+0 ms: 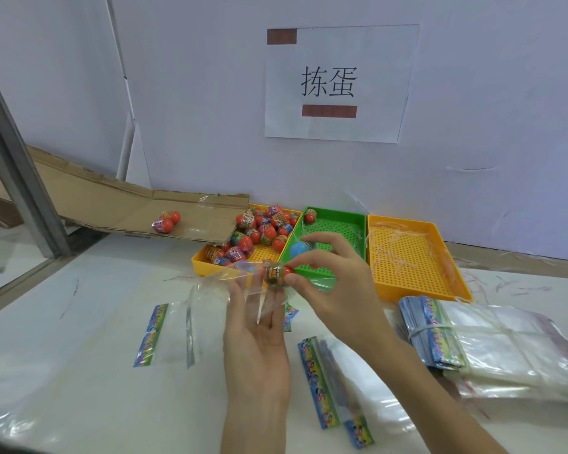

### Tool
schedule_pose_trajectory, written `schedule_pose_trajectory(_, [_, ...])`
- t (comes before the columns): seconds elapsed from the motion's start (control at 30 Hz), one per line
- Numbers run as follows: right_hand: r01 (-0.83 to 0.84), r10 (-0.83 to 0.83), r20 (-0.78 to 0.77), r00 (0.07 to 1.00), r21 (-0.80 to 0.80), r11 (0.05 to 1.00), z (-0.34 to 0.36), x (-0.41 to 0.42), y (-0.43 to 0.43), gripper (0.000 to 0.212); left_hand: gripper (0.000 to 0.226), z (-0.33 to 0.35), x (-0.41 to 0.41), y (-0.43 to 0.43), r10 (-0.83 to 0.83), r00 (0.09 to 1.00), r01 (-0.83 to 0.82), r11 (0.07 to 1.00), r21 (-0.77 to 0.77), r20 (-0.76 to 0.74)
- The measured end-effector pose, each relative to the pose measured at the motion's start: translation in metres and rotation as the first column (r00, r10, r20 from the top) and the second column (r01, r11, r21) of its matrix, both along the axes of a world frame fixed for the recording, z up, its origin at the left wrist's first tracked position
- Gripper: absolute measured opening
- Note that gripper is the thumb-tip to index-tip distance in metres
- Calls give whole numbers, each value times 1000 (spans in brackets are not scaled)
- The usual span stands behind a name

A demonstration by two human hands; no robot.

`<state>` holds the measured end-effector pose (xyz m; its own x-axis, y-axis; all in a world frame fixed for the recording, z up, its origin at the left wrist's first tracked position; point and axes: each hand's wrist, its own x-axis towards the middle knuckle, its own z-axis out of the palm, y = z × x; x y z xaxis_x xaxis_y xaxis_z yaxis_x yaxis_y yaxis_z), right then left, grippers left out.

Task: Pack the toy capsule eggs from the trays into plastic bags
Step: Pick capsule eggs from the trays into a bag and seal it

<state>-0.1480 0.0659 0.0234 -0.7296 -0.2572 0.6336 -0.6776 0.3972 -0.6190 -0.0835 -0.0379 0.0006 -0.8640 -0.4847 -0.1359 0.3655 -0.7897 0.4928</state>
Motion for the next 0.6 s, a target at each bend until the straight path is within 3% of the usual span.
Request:
schedule_pose_trajectory(0.3, [-155,150,65,987,69,986,0,2,-2,12,28,-1,0,1,-39,999,38,999,-16,-24])
schedule_pose_trajectory(0.6, [-119,118,16,993,69,990,0,3,-2,31,29,0,-1,2,-115,993,115,993,-29,-25])
